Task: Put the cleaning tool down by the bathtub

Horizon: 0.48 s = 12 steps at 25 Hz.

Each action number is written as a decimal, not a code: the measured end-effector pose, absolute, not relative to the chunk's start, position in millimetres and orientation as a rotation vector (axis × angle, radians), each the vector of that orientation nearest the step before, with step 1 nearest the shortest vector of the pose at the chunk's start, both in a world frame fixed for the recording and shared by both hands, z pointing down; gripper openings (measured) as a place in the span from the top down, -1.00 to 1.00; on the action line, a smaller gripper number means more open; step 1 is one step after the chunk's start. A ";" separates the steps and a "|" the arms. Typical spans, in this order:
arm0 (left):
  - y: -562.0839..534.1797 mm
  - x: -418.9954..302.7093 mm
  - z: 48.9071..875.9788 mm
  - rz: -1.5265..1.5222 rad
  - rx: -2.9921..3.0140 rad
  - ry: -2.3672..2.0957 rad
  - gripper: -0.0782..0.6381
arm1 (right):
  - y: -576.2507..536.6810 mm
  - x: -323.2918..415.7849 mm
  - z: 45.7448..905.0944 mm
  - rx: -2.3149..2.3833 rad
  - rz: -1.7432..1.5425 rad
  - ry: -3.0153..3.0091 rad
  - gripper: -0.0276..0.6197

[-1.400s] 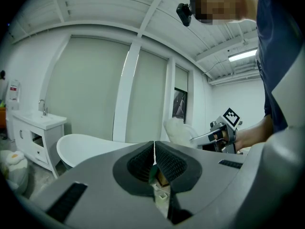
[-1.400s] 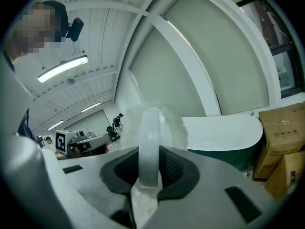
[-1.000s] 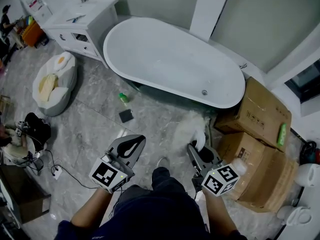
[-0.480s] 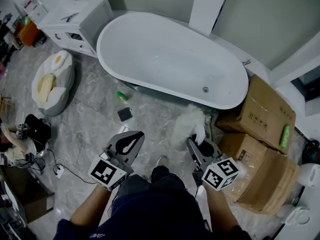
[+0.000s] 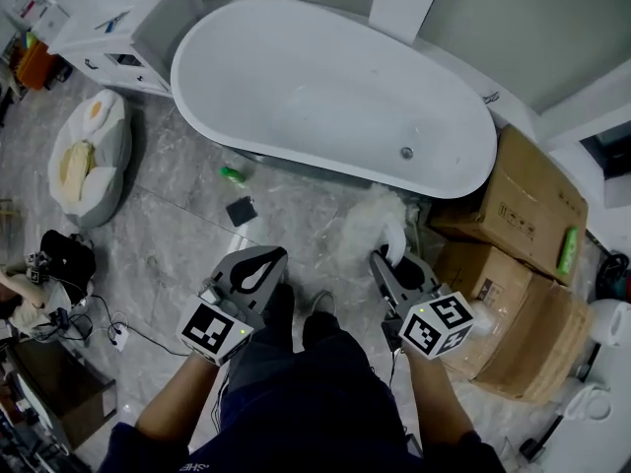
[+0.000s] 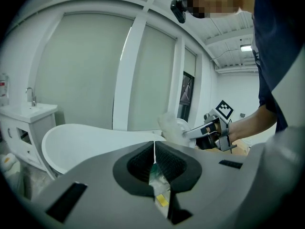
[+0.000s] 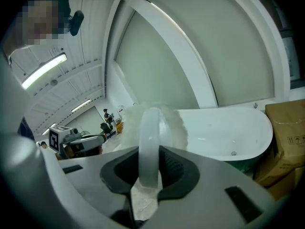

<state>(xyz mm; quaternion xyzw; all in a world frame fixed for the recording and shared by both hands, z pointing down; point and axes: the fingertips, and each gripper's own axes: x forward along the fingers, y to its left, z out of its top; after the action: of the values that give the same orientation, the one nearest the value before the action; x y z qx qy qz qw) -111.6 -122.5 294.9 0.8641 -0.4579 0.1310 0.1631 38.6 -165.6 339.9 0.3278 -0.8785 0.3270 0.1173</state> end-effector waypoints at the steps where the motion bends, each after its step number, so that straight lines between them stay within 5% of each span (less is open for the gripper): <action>1: -125.9 -115.2 299.8 0.374 2.469 -1.287 0.69 | -167.3 34.7 344.6 0.974 0.964 -2.558 0.64; 12: -173.1 -156.7 387.8 0.476 2.519 -1.034 0.69 | -190.4 0.8 433.9 1.200 1.006 -2.360 0.64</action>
<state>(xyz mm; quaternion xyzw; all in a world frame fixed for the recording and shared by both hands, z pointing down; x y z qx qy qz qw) -156.7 -173.1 387.8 0.8951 -0.3675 0.1690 0.1873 0.8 -190.4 433.9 0.4186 -0.8234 0.3509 0.1540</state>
